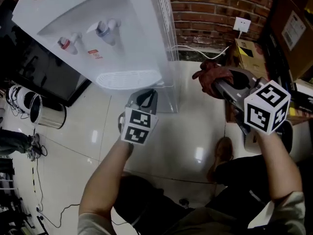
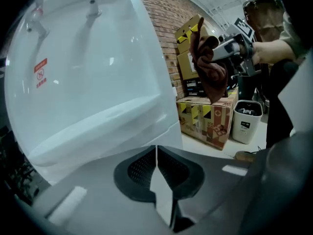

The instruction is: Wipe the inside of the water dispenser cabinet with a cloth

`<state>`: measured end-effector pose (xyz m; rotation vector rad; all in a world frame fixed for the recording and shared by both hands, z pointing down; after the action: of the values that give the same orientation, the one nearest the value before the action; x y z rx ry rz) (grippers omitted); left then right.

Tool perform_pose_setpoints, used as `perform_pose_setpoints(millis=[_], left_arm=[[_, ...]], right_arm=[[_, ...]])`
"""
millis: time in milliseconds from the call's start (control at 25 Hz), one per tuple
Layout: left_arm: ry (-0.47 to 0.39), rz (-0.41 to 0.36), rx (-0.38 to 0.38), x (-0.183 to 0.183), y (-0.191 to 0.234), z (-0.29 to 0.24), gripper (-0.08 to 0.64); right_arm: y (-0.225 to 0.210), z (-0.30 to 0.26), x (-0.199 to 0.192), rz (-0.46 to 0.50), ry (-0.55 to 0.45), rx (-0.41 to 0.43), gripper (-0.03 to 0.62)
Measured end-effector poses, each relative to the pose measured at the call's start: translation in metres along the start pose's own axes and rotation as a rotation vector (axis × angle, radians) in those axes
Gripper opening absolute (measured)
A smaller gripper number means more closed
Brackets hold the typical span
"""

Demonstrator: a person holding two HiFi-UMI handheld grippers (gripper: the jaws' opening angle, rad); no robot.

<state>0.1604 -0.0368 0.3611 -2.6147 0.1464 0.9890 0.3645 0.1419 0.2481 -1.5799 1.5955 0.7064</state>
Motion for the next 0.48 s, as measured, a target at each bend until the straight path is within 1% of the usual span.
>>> perform_pose_setpoints(millis=[160,280,360,440,480], left_arm=[[0.016,-0.055,-0.052,0.01,-0.025,0.026,0.0],[0.017,-0.041,-0.051,0.037,-0.042,0.056,0.0],[0.03,0.003,-0.049,0.061,-0.045,0.08,0.0],[0.031,0.098,-0.064,0.085,-0.044,0.106,0.0],[0.009,0.152,-0.072,0.097,-0.044,0.118,0.0]], right_arm=[[-0.006,-0.015,0.004,0.028,0.012,0.043,0.106],[-0.015,-0.022,0.006,0.048,0.018,0.063,0.106],[-0.021,-0.028,0.006,0.048,0.014,0.069,0.106],[-0.026,-0.034,0.006,0.045,0.011,0.076,0.106],[-0.028,-0.037,0.006,0.044,0.01,0.08,0.106]])
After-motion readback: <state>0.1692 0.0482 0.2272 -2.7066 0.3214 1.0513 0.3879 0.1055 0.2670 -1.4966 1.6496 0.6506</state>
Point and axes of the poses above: the fingertips, and each gripper's own axes: z backward along the fingers, y to its left, x out of its top, the point moved 9 cm from there along z, backward along the fingers, and after that the axes turned 14 degrees about y, right-handed, at the moved point
